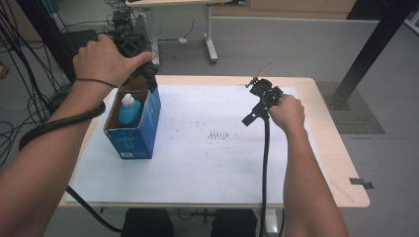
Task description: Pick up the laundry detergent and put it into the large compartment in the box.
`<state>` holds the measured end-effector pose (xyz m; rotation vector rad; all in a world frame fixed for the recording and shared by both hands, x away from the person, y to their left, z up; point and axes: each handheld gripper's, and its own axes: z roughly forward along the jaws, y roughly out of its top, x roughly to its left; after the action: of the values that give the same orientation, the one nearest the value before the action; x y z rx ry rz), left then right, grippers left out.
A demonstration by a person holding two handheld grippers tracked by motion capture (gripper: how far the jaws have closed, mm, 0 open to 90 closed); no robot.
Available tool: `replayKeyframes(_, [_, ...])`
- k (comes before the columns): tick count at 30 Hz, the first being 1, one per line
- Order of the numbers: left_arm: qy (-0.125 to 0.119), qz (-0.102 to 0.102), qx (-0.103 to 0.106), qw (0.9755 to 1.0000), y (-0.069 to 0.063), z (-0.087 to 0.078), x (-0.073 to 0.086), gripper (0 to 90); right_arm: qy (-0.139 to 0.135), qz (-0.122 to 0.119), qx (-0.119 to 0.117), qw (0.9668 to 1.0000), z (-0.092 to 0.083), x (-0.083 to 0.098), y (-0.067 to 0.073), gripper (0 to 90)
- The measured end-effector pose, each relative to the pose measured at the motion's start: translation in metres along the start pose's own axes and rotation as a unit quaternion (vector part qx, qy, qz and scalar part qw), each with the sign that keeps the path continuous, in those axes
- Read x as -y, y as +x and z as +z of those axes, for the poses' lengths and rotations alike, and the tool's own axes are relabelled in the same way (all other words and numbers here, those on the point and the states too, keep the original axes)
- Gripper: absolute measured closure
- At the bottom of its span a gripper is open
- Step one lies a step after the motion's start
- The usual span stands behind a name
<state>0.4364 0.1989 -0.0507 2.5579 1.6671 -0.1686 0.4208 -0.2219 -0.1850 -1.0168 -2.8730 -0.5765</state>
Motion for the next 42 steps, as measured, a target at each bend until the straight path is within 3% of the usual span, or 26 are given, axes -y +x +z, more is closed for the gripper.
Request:
replayKeyframes(7, [0.006, 0.058, 0.007, 0.9982, -0.037, 0.016, 0.000, 6.9, -0.003, -0.002, 0.000, 1.0000, -0.001, -0.001, 0.002, 3.4])
replayKeyframes(12, [0.006, 0.114, 0.007, 0.9935, -0.070, 0.024, 0.002, 7.0, -0.001, -0.004, 0.001, 1.0000, 0.000, -0.004, 0.002, 3.5])
replayKeyframes(16, [0.012, 0.143, 0.007, 0.9896, -0.091, 0.030, 0.003, 7.0, -0.001, -0.004, 0.000, 1.0000, 0.000, -0.004, 0.001, 3.4])
replayKeyframes(18, [0.013, 0.148, 0.011, 0.9888, -0.092, 0.031, 0.003, 7.0, -0.001, -0.001, -0.001, 1.0000, -0.001, -0.003, 0.001, 3.4])
replayKeyframes(19, [0.016, 0.159, 0.012, 0.9872, -0.099, 0.034, 0.003, 7.1, -0.002, -0.002, -0.001, 1.0000, 0.000, -0.002, 0.001, 3.4])
replayKeyframes(28, [0.026, 0.174, 0.015, 0.9842, -0.112, 0.043, 0.001, 7.0, -0.001, 0.000, 0.002, 1.0000, -0.003, 0.000, 0.001, 3.4])
replayKeyframes(42, [0.032, 0.174, 0.019, 0.9840, -0.111, 0.051, 0.000, 6.7, 0.000, 0.000, 0.005, 1.0000, -0.004, 0.001, 0.004, 3.4])
